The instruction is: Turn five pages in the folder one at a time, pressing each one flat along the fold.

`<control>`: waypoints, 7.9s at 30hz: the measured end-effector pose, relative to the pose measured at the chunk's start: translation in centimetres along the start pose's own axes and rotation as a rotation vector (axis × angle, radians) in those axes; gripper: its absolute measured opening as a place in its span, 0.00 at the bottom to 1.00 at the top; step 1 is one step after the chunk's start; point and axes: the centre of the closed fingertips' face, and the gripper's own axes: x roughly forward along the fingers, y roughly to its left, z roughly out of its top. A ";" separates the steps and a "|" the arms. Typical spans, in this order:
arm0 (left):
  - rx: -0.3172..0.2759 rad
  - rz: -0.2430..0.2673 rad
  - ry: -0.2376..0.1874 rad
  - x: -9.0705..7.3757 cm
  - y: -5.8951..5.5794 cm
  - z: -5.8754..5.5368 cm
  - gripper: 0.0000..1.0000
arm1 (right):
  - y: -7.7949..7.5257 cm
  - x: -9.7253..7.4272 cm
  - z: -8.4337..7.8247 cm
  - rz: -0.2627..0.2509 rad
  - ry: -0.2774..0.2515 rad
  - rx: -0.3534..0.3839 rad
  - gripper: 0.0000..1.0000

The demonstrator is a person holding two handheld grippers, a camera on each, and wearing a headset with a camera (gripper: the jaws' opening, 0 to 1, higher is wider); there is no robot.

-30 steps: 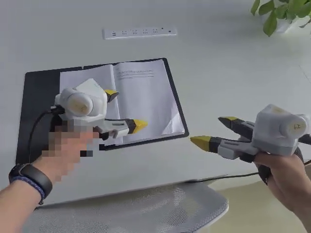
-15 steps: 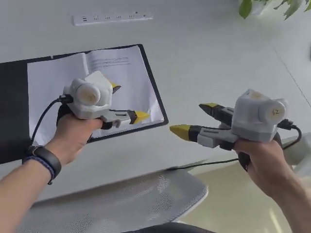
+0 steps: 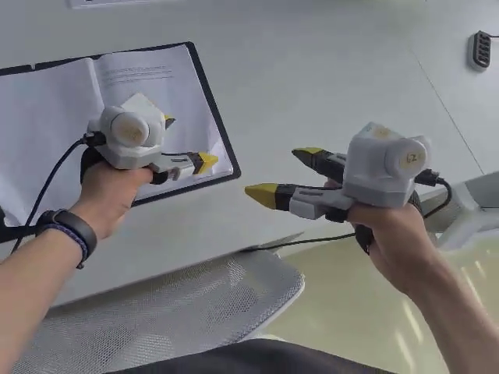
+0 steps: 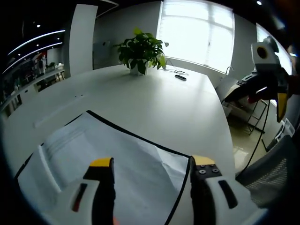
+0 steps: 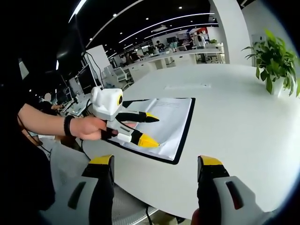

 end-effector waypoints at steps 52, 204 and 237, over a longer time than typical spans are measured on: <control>0.043 0.077 0.034 2.5 0.8 -2.6 0.49 | -2.6 3.1 0.1 0.062 -0.008 0.055 0.66; -0.085 0.288 -0.097 -16.1 7.4 -2.4 0.66 | 3.9 13.2 10.7 0.399 -0.157 0.295 0.00; -0.203 0.449 -0.133 -24.8 10.6 -7.2 0.69 | 16.0 19.7 13.6 0.668 -0.067 0.147 0.00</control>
